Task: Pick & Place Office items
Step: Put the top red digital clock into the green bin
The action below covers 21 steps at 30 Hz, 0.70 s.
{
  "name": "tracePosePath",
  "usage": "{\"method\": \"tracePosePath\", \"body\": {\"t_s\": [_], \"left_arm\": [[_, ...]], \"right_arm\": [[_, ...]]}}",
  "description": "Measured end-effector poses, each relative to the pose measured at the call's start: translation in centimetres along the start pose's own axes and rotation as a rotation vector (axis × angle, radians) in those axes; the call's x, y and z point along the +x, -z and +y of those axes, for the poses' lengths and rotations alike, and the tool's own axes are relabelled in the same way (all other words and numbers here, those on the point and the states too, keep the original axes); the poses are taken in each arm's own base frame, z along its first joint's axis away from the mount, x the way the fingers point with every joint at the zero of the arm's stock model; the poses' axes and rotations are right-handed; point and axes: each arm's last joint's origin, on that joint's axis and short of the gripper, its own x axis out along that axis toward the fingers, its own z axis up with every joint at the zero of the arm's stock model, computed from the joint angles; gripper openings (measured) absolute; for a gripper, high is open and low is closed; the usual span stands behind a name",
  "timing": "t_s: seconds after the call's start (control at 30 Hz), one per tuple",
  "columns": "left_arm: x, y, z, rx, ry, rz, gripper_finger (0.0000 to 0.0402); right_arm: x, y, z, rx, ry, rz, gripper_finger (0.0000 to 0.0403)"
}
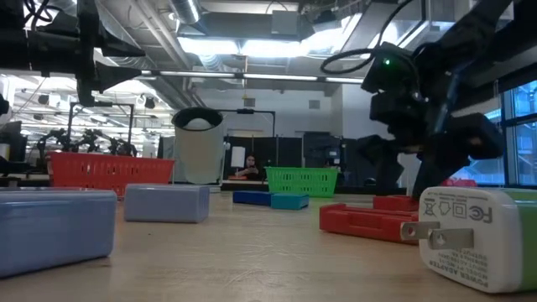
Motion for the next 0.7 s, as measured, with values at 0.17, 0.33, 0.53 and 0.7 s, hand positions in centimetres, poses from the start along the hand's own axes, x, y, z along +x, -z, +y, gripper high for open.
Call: {"method": "tracePosePath", "body": {"t_s": [0.17, 0.33, 0.53, 0.7], "left_arm": [[0.00, 0.05, 0.03, 0.005, -0.003, 0.004, 0.0197], [0.00, 0.05, 0.03, 0.029, -0.003, 0.005, 0.0193], [0.00, 0.05, 0.02, 0.029, 0.000, 0.005, 0.0195], [0.00, 0.05, 0.02, 0.013, 0.000, 0.005, 0.0196]], "right_arm": [[0.53, 0.25, -0.07, 0.004, -0.009, 0.019, 0.0263], [0.85, 0.32, -0.20, -0.001, -0.003, 0.031, 0.0230], [0.86, 0.33, -0.28, 0.038, 0.022, 0.041, 0.0158], [0.74, -0.10, -0.53, 0.105, 0.046, 0.044, 0.0153]]}}
